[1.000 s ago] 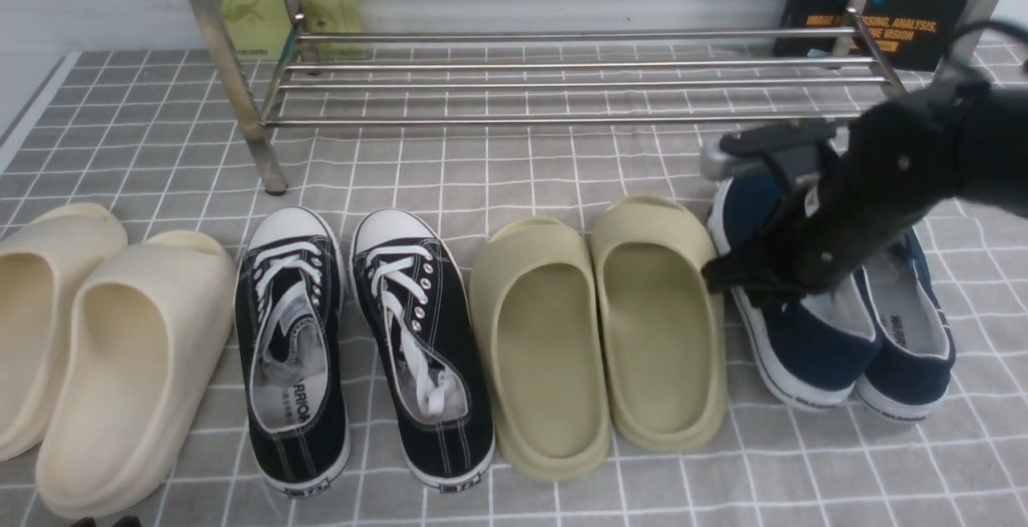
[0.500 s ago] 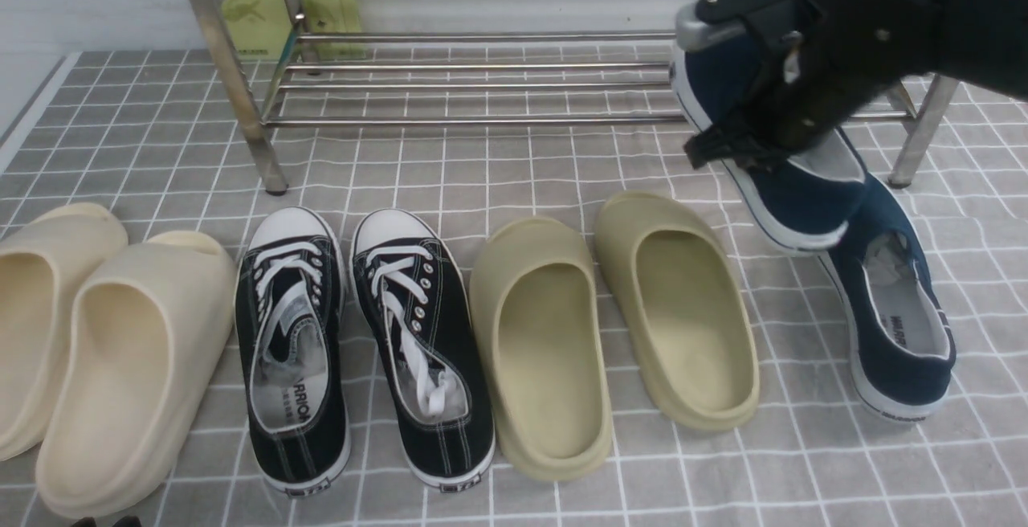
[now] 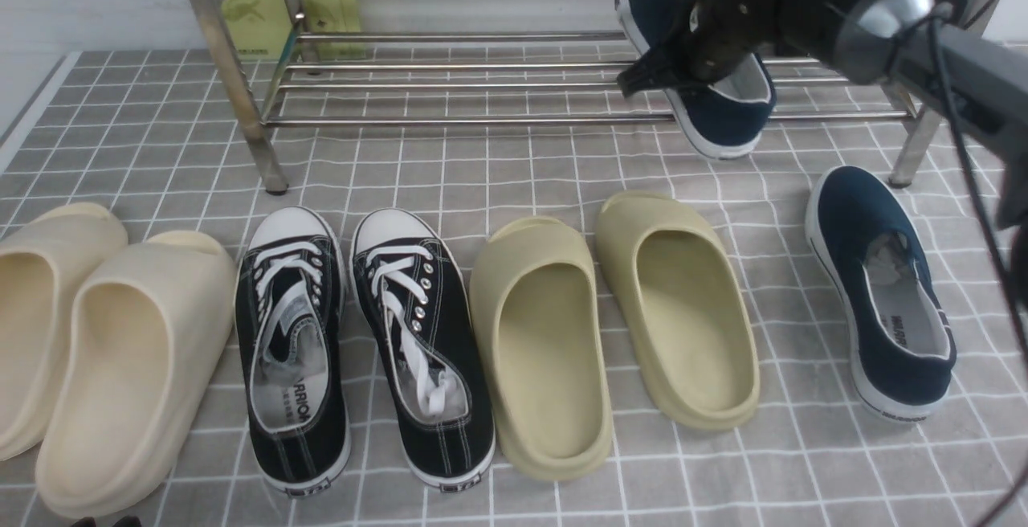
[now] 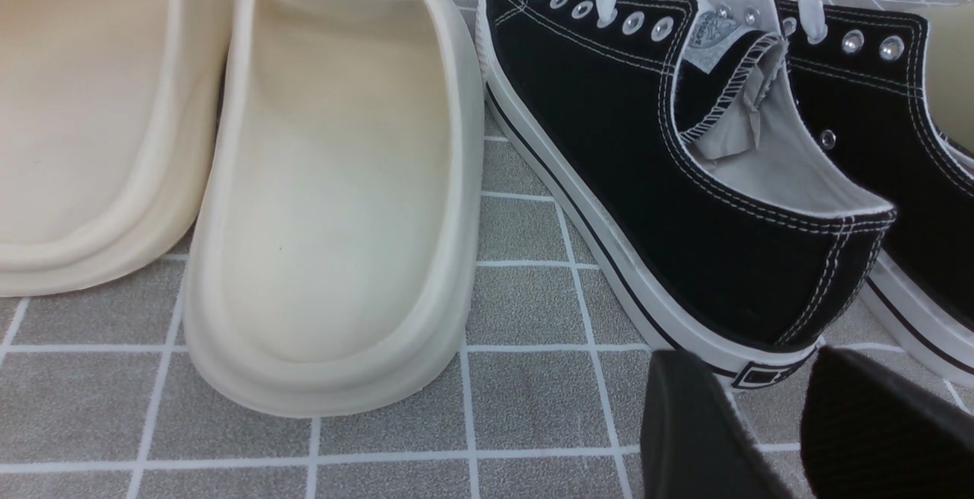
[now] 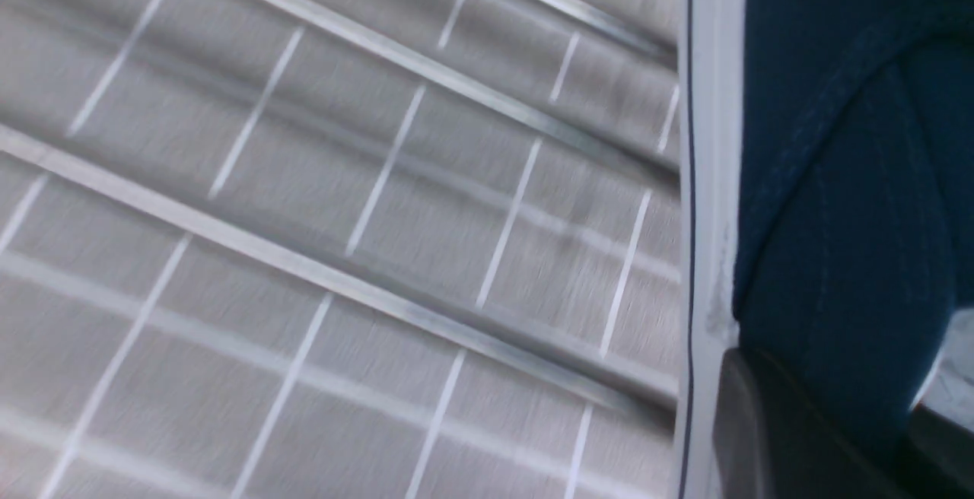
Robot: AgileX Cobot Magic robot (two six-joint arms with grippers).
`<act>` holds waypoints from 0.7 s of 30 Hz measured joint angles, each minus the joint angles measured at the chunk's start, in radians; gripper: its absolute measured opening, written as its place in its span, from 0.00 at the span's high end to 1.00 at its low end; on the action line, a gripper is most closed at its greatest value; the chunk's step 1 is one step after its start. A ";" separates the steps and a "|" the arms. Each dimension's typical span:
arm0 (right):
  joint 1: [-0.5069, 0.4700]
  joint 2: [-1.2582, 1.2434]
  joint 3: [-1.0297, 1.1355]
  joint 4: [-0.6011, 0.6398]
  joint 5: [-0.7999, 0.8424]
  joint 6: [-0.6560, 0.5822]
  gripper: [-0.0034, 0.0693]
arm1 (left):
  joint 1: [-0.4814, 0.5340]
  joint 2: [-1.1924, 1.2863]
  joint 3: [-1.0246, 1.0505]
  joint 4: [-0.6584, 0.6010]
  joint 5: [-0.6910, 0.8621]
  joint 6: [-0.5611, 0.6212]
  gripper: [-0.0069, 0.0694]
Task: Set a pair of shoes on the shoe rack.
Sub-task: Use the right arm to put a shoe into the shoe rack
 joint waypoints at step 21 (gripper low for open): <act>-0.032 -0.040 -0.036 0.101 0.149 0.000 0.16 | 0.000 0.000 0.000 0.000 0.000 0.000 0.60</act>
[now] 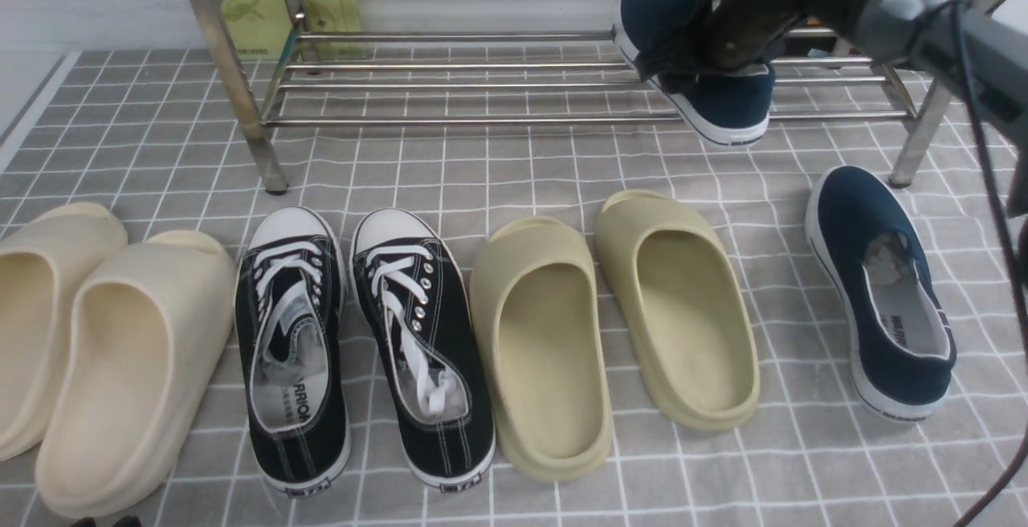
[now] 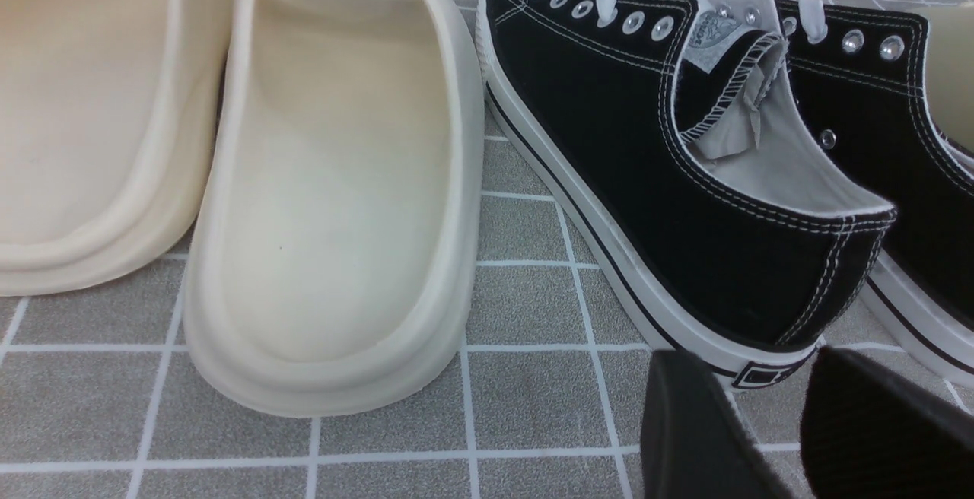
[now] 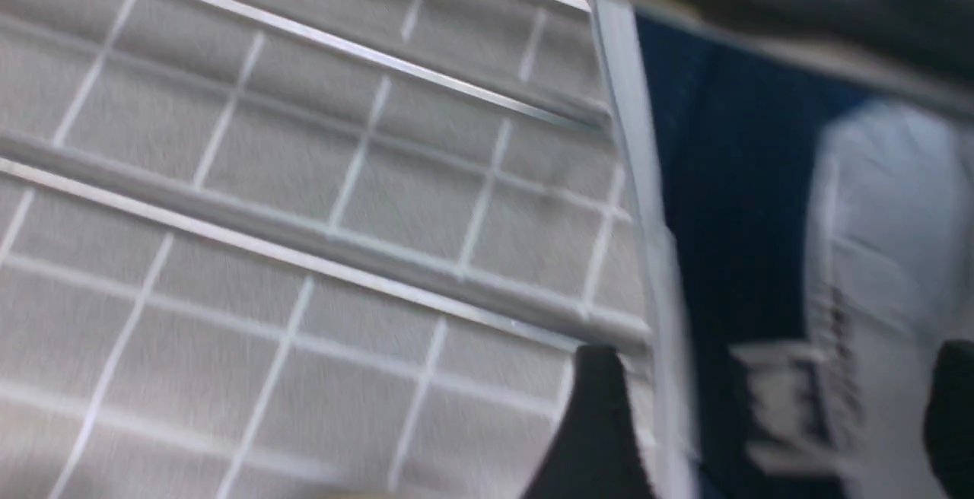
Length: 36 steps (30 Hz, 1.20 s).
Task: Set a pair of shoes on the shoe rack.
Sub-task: Use the right arm to put a shoe into the shoe rack, then use the right arm to grab the shoe closest to it
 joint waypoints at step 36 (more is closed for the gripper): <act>-0.127 -0.457 1.048 0.021 -0.171 0.158 0.83 | 0.000 0.000 0.000 0.000 0.000 0.000 0.60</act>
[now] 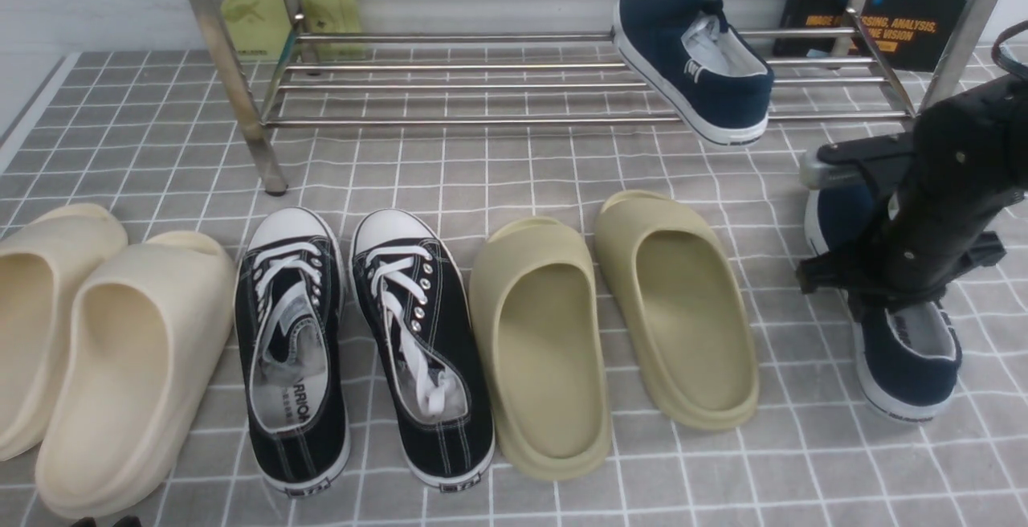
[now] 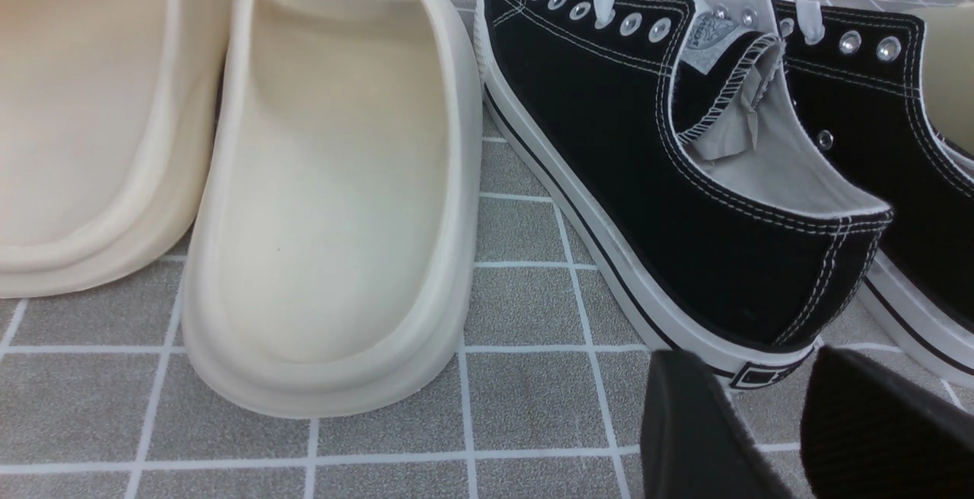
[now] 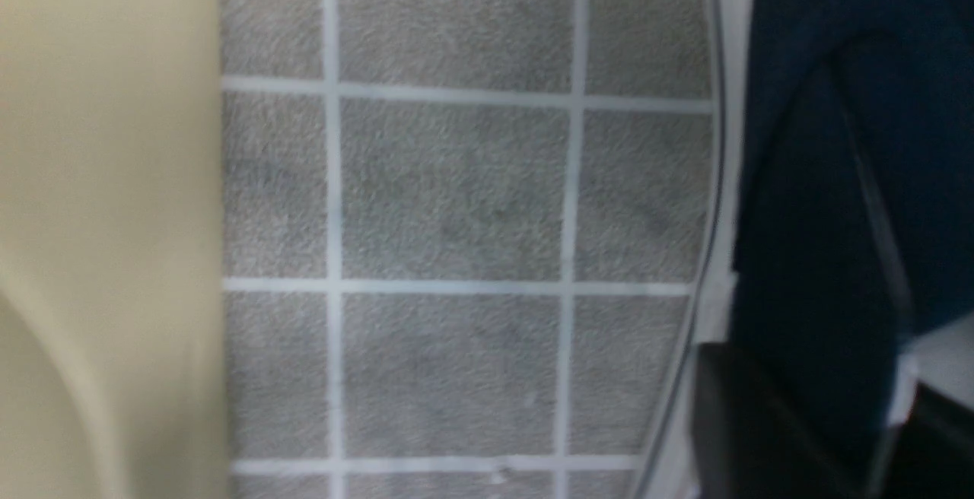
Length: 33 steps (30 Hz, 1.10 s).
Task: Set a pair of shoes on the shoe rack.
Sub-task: Use the right arm to grab the shoe closest to it, then use the right arm to put a shoe into the shoe rack
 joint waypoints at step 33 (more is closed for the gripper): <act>-0.013 0.419 -0.898 -0.192 0.093 -0.278 0.91 | 0.000 0.000 0.000 0.000 0.000 0.000 0.60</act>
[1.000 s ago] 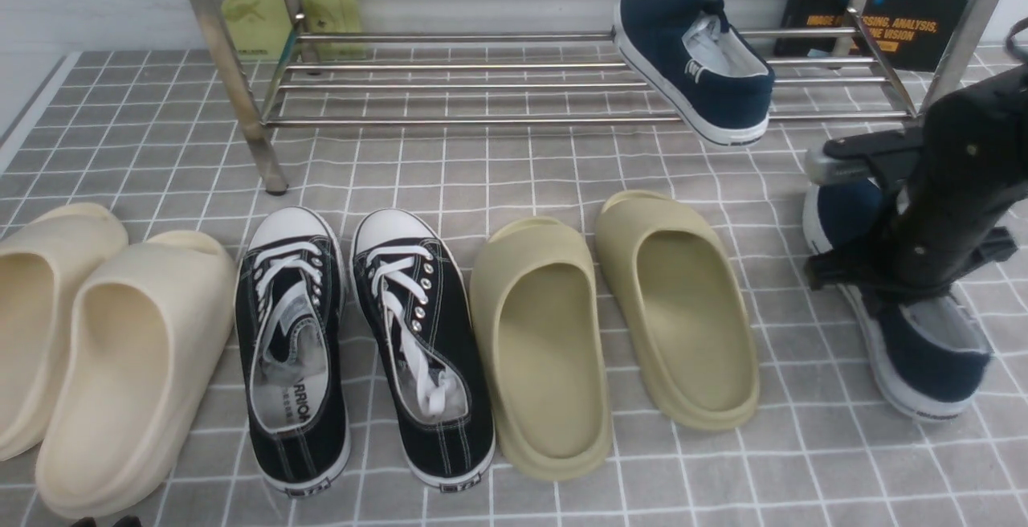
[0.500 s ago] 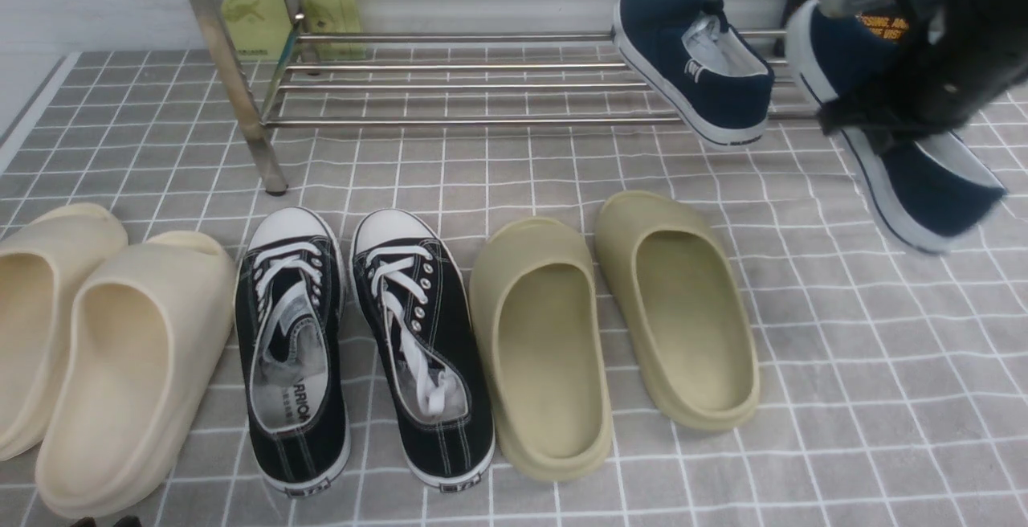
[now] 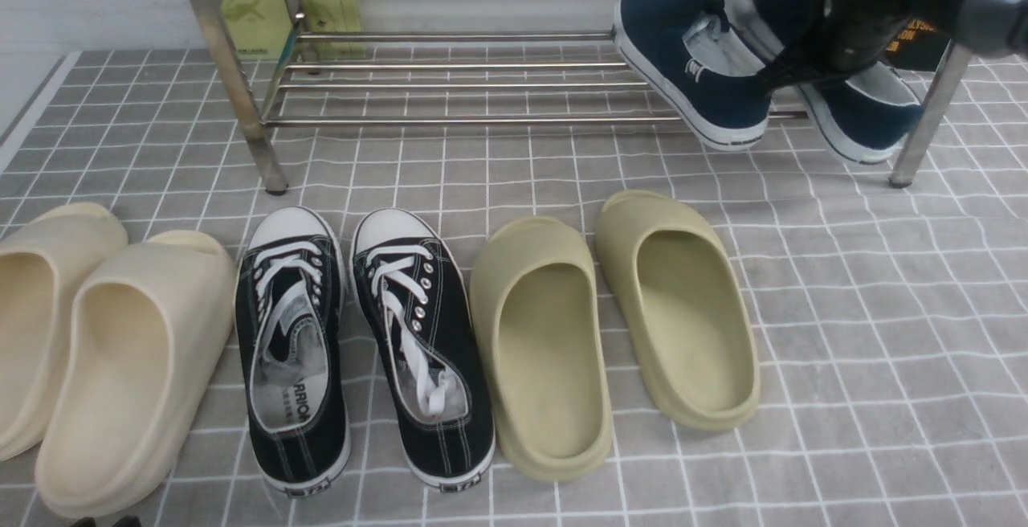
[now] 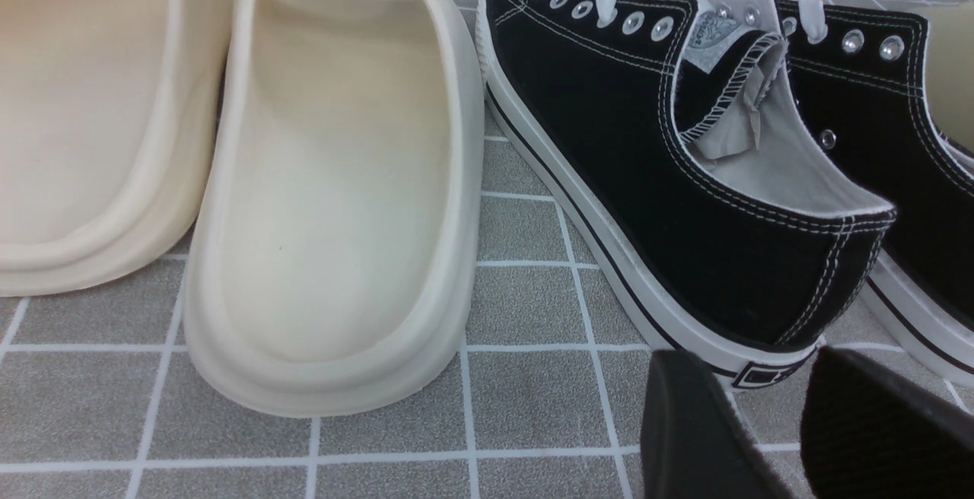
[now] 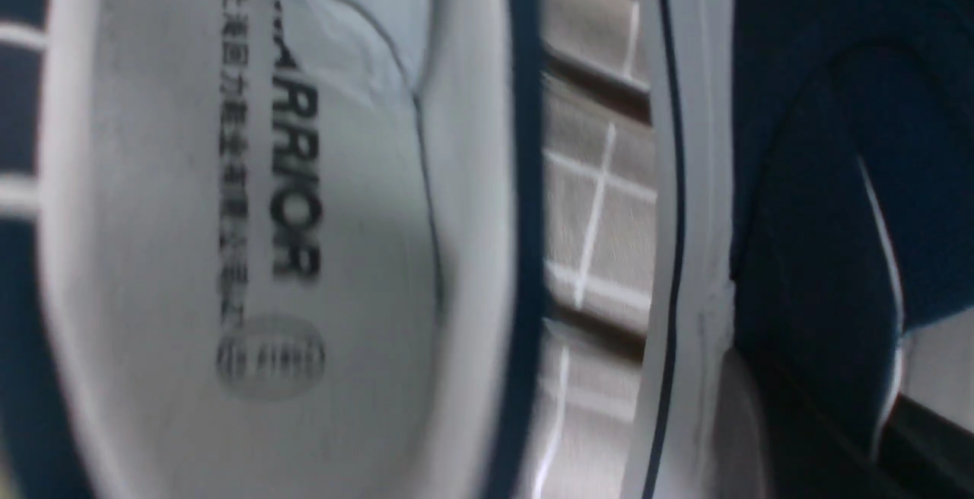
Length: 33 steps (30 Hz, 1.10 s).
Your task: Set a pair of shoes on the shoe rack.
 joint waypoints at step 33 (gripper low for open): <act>0.010 -0.631 0.386 0.124 -0.058 0.139 0.81 | 0.000 0.000 0.000 0.000 0.000 0.000 0.60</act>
